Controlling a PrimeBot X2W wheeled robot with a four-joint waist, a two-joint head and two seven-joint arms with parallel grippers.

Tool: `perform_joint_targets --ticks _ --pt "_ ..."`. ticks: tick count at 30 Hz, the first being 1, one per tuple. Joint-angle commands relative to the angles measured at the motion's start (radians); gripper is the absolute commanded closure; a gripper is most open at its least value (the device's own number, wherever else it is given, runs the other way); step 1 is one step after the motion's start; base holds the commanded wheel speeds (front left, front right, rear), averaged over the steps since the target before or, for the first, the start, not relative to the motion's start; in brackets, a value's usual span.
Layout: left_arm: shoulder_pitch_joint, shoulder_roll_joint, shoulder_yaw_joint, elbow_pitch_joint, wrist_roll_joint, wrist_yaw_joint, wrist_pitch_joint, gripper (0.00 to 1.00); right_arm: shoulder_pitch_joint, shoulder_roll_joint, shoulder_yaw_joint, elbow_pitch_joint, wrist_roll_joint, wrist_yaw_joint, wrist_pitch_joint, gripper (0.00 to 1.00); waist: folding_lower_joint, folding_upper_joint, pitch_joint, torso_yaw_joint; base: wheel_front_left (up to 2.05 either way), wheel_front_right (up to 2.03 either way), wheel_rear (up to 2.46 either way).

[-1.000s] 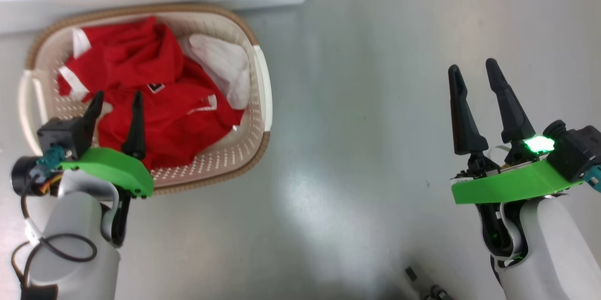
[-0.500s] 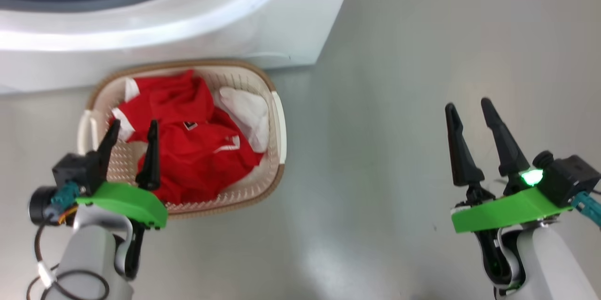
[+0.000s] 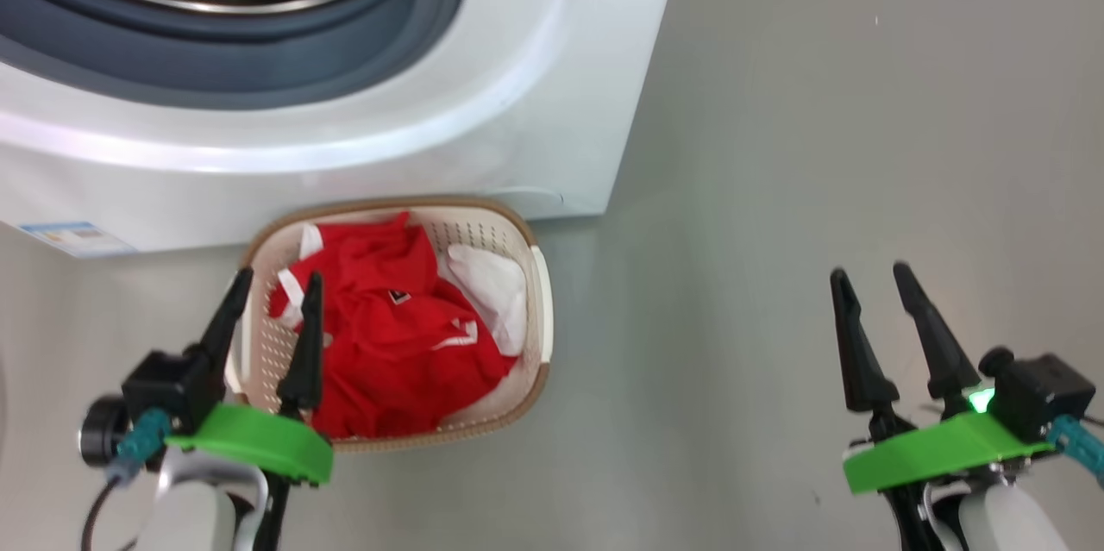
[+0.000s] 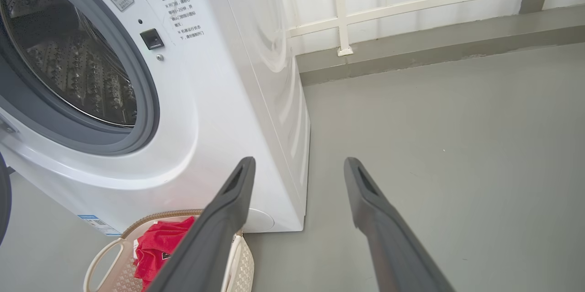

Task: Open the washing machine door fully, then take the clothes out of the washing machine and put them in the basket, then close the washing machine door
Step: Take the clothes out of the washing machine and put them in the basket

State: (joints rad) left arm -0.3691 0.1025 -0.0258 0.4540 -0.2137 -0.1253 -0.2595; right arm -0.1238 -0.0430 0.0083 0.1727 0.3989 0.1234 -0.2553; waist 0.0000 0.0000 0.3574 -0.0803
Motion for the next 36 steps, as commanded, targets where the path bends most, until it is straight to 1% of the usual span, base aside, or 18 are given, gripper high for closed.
perform_joint_targets --ticks 1,13,25,36 --pt "0.043 0.013 0.035 -0.051 0.002 -0.005 -0.002 0.00 0.032 -0.007 0.012 -0.018 -0.022 0.007 -0.006 0.00 0.0000 0.0000 -0.066 0.025 0.00 0.00 0.00" --pt "0.195 -0.008 0.058 -0.183 0.018 -0.005 -0.002 0.00 0.126 -0.007 -0.015 -0.016 -0.040 0.007 -0.006 0.00 0.0000 0.0000 -0.160 0.035 0.00 0.00 0.00" --pt "0.349 -0.041 0.142 -0.311 0.026 -0.005 -0.002 0.00 0.195 -0.007 -0.031 -0.022 -0.042 0.007 -0.006 0.00 0.0000 0.0000 -0.196 0.024 0.00 0.00 0.00" --pt "0.366 -0.050 0.143 -0.331 0.035 -0.005 -0.002 0.00 0.202 -0.007 -0.029 -0.022 -0.046 0.007 -0.006 0.00 0.0000 0.0000 -0.201 0.020 0.00 0.00 0.00"
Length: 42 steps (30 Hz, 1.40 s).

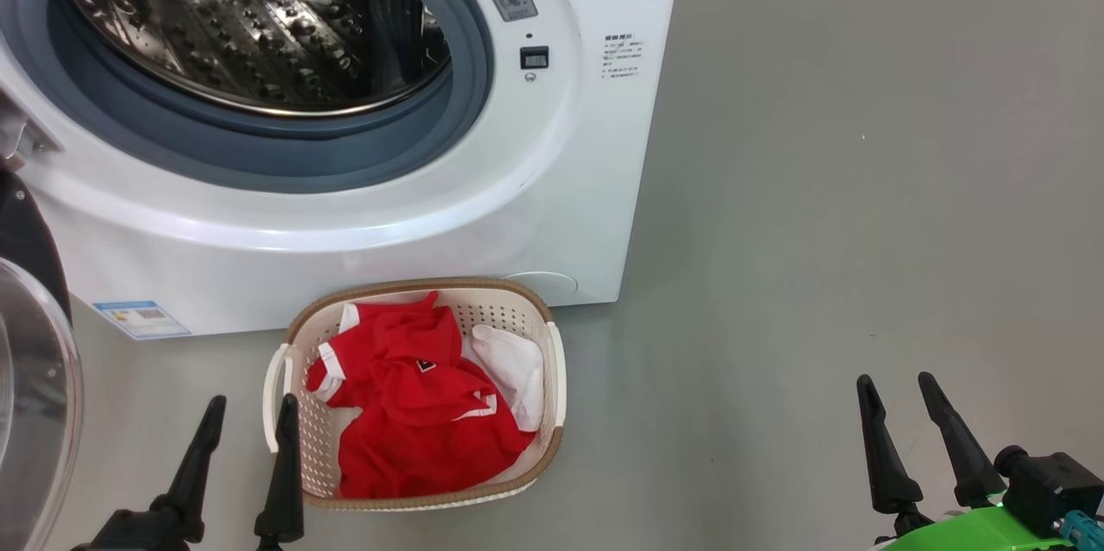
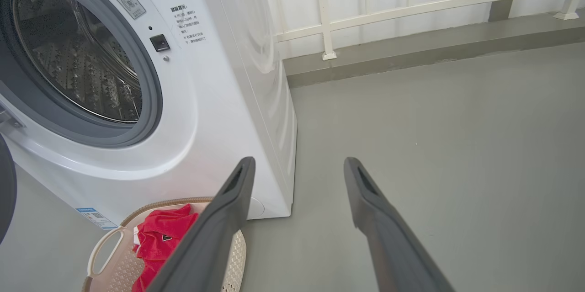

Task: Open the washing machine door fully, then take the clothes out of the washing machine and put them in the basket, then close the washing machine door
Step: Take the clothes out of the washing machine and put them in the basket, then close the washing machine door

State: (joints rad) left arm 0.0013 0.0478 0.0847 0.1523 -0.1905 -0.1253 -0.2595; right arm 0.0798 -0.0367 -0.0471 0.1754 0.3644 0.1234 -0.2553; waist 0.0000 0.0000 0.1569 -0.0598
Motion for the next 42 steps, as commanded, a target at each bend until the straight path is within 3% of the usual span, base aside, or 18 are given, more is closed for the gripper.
perform_joint_targets --ticks 1,19,42 --pt "-0.004 0.004 0.031 -0.030 0.013 -0.005 -0.002 0.00 -0.002 -0.013 0.026 -0.025 -0.012 0.007 -0.006 0.00 0.0000 0.0000 -0.001 -0.002 0.00 0.00 0.00" --pt "-0.009 0.003 0.026 -0.037 0.010 -0.005 -0.002 0.00 -0.002 -0.013 0.026 -0.030 -0.017 0.007 -0.006 0.00 0.0000 0.0000 0.000 0.002 -0.07 0.07 0.00" --pt "-0.020 0.002 0.023 -0.050 0.005 -0.005 -0.002 0.00 -0.014 -0.013 0.024 -0.029 -0.013 0.007 -0.006 0.00 0.0000 0.0000 0.011 0.007 -0.92 0.92 0.00"
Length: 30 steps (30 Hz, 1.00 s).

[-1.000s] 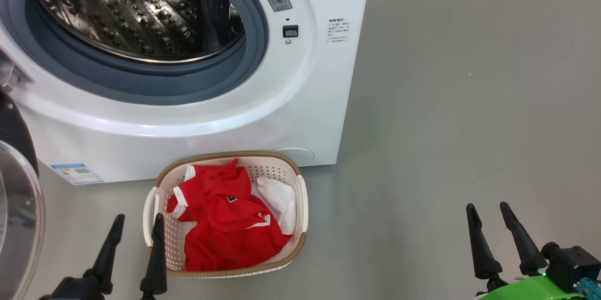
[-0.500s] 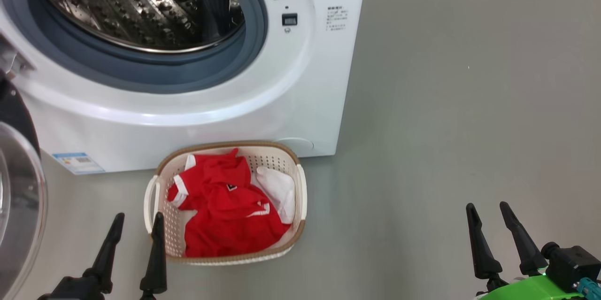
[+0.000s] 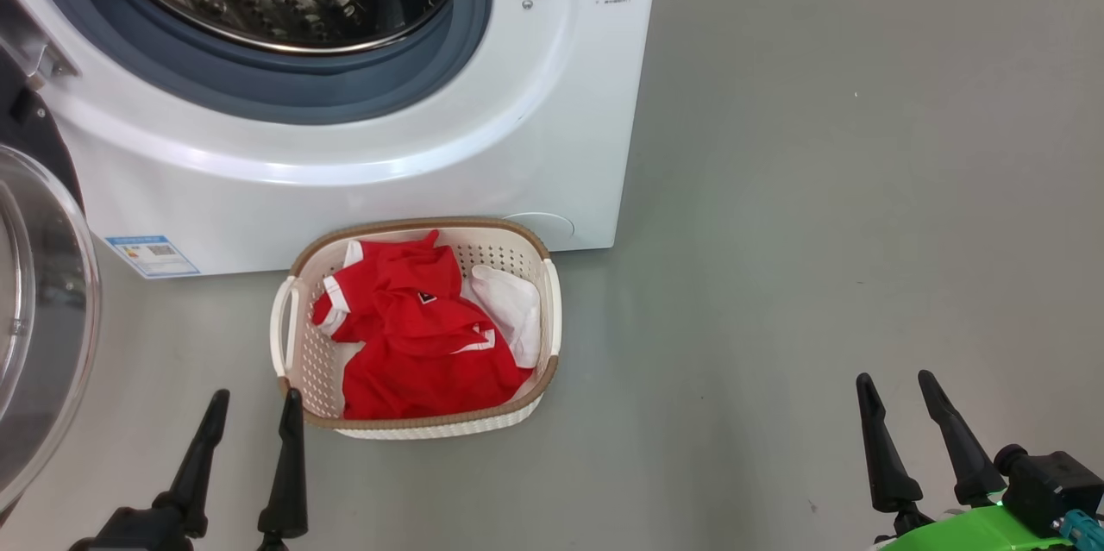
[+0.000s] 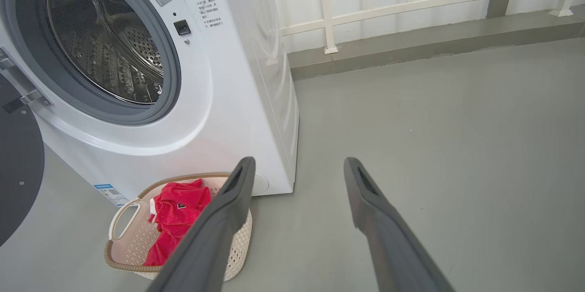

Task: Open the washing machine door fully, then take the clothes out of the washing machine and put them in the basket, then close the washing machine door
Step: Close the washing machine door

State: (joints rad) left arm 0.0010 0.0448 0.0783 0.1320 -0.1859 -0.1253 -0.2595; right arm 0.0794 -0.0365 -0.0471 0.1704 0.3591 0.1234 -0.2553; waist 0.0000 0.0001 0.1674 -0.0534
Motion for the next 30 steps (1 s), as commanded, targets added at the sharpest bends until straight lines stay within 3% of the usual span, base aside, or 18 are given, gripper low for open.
perform_joint_targets --ticks 1,16,30 --pt "-0.020 0.006 0.029 -0.030 0.000 -0.005 -0.002 0.00 -0.014 -0.014 0.024 -0.024 -0.008 0.007 -0.006 0.00 0.0000 -0.0001 0.000 0.000 0.00 0.00 0.00" --pt "-0.026 0.005 0.015 -0.018 -0.005 -0.005 -0.002 0.00 -0.008 -0.014 0.025 -0.024 -0.015 0.007 -0.006 0.00 0.0000 -0.0001 -0.003 0.034 0.00 0.00 0.00" --pt "0.000 0.005 -0.015 0.044 -0.077 0.008 -0.002 0.00 0.001 -0.014 0.045 -0.009 -0.064 0.007 -0.006 0.00 0.0000 -0.0001 -0.044 0.272 0.00 0.00 0.00"
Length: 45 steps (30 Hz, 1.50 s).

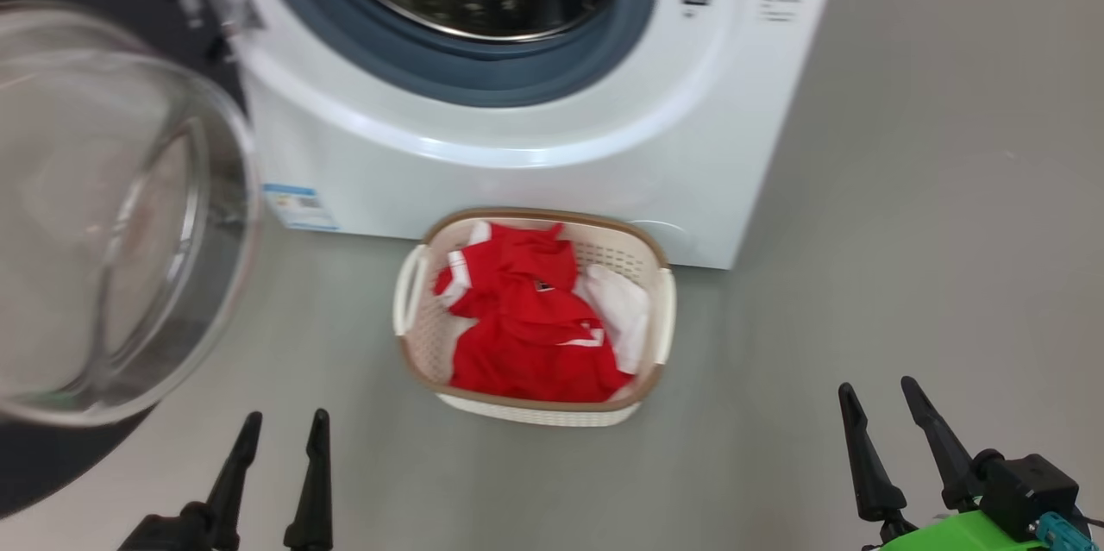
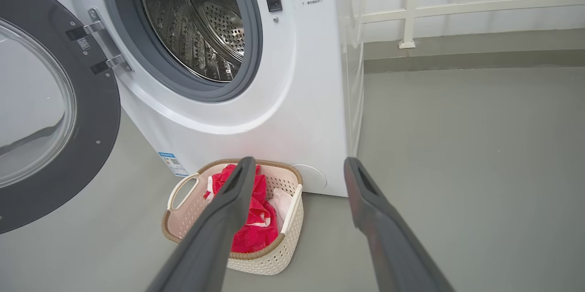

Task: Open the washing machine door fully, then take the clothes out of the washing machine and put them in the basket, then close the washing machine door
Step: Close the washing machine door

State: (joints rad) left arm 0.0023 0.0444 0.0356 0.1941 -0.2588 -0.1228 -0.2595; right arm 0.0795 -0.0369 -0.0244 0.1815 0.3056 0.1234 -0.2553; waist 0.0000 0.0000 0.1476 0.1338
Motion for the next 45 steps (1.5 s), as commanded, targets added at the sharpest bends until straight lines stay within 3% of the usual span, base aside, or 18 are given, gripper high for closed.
perform_joint_targets --ticks 1,8,15,26,37,38,39,40,45 --pt "0.001 0.006 0.021 -0.016 -0.008 0.009 -0.002 0.00 0.004 -0.013 0.024 -0.019 -0.013 0.007 -0.006 0.00 0.0000 0.0000 -0.028 0.105 0.00 0.00 0.00" --pt "0.029 0.006 -0.032 -0.009 -0.047 0.038 -0.002 0.00 0.025 -0.013 0.031 -0.010 -0.023 0.007 -0.006 0.00 0.0000 0.0000 -0.064 0.263 0.00 0.00 0.00" --pt "0.050 0.006 -0.073 -0.006 -0.069 0.064 -0.002 0.00 0.035 -0.013 0.043 -0.006 -0.020 0.007 -0.006 0.00 0.0000 0.0000 -0.086 0.373 0.00 0.00 0.00" --pt "0.072 0.006 -0.044 -0.041 -0.124 0.109 -0.002 0.00 -0.039 -0.013 0.122 0.036 -0.041 0.007 -0.006 0.00 0.0000 0.0000 -0.058 0.397 0.00 0.00 0.00" --pt "0.071 0.006 -0.044 -0.049 -0.149 0.109 -0.002 0.00 -0.046 -0.013 0.132 0.044 -0.039 0.007 -0.006 0.00 0.0000 0.0000 -0.064 0.393 0.00 0.00 0.00" --pt "0.067 0.006 -0.041 -0.052 -0.159 0.107 -0.002 0.44 -0.045 -0.013 0.131 0.043 -0.039 0.007 -0.006 0.00 0.0000 0.0000 -0.064 0.393 0.00 0.00 0.00" --pt "0.062 0.006 -0.035 -0.056 -0.170 0.105 -0.002 0.76 -0.045 -0.013 0.129 0.042 -0.039 0.007 -0.006 0.00 0.0000 0.0000 -0.064 0.392 0.00 0.00 0.00" --pt "0.056 0.006 -0.027 -0.062 -0.180 0.101 -0.002 1.00 -0.044 -0.013 0.127 0.041 -0.039 0.007 -0.006 0.00 0.0000 0.0000 -0.064 0.392 0.00 0.00 0.00" --pt "-0.021 0.006 0.047 -0.110 -0.174 0.062 -0.002 1.00 -0.041 -0.013 0.117 0.032 -0.039 0.007 -0.006 0.00 0.0000 0.0000 -0.057 0.390 0.00 0.00 0.00"
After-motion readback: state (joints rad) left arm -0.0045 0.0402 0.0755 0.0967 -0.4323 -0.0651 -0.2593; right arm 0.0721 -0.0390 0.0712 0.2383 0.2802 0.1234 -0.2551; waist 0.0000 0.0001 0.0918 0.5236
